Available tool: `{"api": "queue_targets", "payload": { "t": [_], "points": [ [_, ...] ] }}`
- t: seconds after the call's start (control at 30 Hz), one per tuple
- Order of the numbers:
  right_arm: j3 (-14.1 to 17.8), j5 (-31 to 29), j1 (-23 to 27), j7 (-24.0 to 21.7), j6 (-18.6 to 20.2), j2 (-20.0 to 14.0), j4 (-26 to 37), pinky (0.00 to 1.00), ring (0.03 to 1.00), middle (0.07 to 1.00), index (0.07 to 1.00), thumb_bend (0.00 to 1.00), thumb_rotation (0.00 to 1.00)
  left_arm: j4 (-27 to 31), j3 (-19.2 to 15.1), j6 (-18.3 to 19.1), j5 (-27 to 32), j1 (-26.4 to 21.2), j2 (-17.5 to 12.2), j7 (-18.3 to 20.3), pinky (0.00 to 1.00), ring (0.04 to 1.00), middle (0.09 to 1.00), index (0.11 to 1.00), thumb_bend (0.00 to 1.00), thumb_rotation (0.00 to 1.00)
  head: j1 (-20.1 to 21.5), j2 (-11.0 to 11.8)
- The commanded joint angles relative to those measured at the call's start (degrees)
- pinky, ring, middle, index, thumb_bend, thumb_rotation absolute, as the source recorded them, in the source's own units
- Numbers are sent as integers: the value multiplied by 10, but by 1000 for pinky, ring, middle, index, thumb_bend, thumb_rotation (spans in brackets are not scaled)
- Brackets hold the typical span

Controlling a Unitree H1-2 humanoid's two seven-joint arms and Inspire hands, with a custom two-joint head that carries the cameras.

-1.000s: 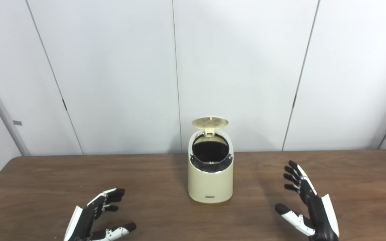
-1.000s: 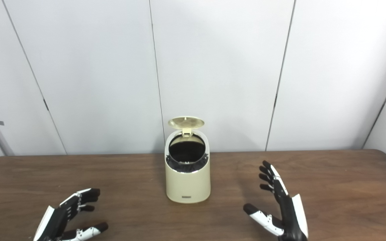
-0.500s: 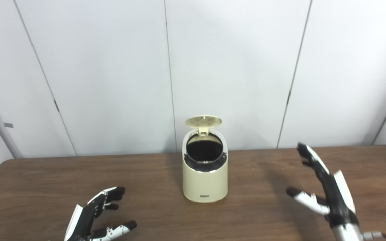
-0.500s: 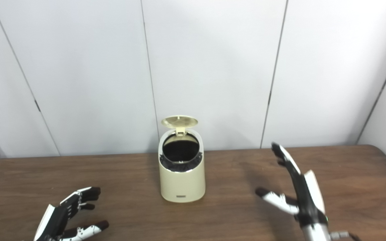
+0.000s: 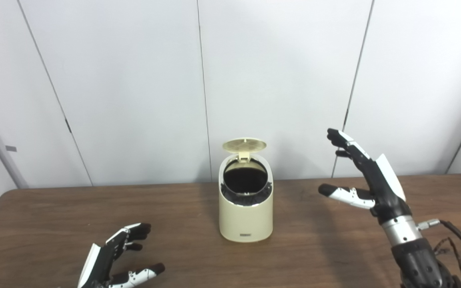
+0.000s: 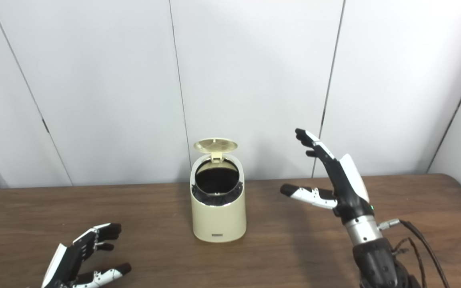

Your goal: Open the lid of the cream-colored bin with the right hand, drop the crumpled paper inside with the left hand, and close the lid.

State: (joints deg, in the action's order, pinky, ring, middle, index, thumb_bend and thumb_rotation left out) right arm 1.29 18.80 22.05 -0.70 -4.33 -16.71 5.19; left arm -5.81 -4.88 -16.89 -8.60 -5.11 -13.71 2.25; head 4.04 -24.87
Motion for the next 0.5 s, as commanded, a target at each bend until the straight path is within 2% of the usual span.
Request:
{"api": "queue_targets", "payload": {
  "t": [0.0,0.17,0.3,0.43,0.47],
  "points": [
    [-4,3,38,-7,0,-10,16,826,881,877,888,1000,713,12,0,-6,3,-9,0,-8,689,758,758,747,922,240,0,0],
    [-22,19,68,-20,7,-15,-10,834,891,886,886,1000,697,17,1,-3,-5,-7,0,-10,667,750,758,747,920,248,-1,0],
    [-38,42,95,-28,19,-18,-34,807,888,894,876,1000,724,13,2,-8,-3,-7,1,-10,670,753,761,751,914,240,-3,1],
    [-46,31,116,-41,15,-17,-60,882,926,888,883,1000,687,14,2,-8,1,-6,4,-9,675,755,760,748,920,242,-5,2],
    [-49,34,121,-42,15,-18,-67,846,897,876,880,1000,687,15,2,-6,3,-6,4,-8,686,759,762,749,920,238,-5,2]
  ]
}}
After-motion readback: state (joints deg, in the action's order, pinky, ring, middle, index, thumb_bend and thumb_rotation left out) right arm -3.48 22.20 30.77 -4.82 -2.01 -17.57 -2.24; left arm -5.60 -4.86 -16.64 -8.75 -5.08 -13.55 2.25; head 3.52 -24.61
